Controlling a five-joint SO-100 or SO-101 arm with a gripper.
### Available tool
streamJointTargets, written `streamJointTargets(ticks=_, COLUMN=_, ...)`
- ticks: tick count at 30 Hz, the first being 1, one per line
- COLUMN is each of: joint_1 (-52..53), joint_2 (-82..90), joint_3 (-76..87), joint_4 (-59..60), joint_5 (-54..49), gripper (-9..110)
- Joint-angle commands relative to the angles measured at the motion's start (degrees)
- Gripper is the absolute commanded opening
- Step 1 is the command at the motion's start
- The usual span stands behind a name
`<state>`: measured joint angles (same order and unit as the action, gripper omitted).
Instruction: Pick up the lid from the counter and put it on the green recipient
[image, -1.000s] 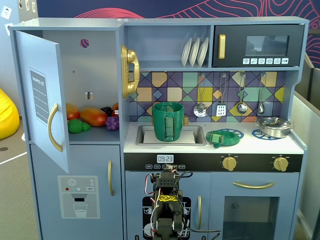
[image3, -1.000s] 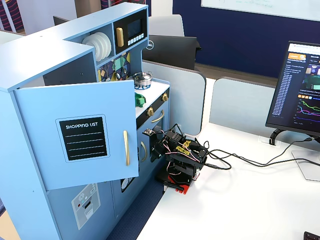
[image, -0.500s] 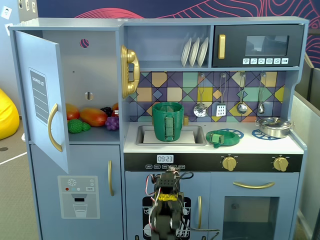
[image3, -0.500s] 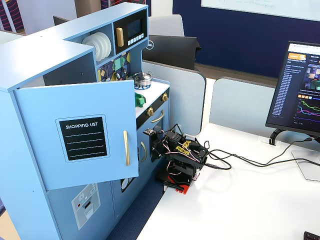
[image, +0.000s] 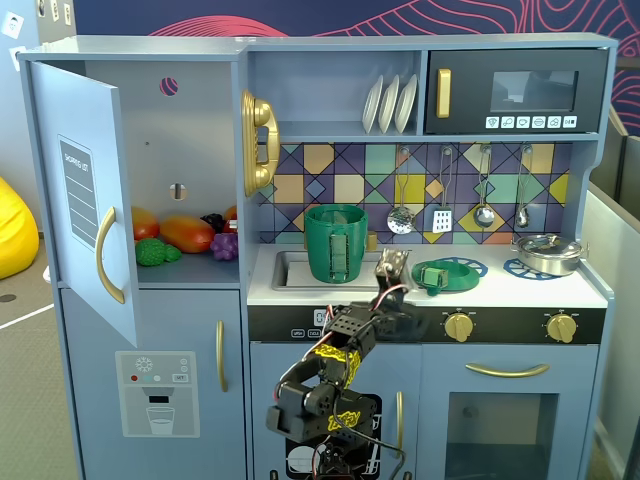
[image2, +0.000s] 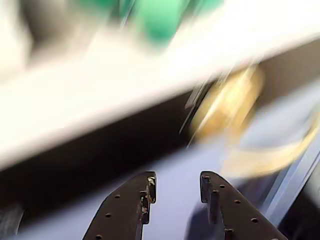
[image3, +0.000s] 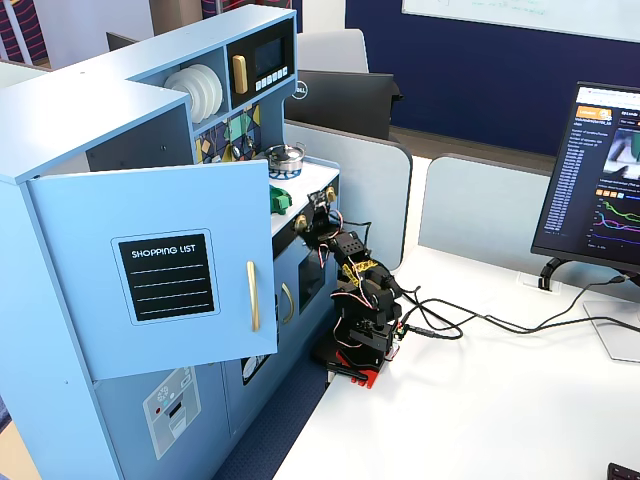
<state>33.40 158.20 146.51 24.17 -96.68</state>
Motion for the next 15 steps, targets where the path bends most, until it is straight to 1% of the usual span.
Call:
streamJointTargets(ticks=1, joint_1=3.25, joint_2=-1.67, joint_3=-5.98, joint_4=-8.88, joint_5=2.37, gripper=22)
streamJointTargets(ticks=3, joint_1=3.52, joint_2=-2.29, joint_3=-6.42, joint_4=-11.60, joint_5=3.69, gripper=34)
streamJointTargets(ticks=5, joint_1=3.60, joint_2=-2.72, joint_3=-6.42, joint_4=-13.62, joint_5=3.96, gripper=43)
streamJointTargets(ticks=7, joint_1=3.78, joint_2=-3.25, joint_3=-6.06, joint_4=-15.47, joint_5=3.60, gripper=49)
streamJointTargets(ticks=10, joint_1=3.52, joint_2=-4.75, joint_3=-5.80, joint_4=-18.37, joint_5=3.34, gripper=51)
streamJointTargets(ticks=15, joint_1=2.90, joint_2=-9.93, joint_3=-7.82, joint_4=-20.13, joint_5=3.16, gripper=50)
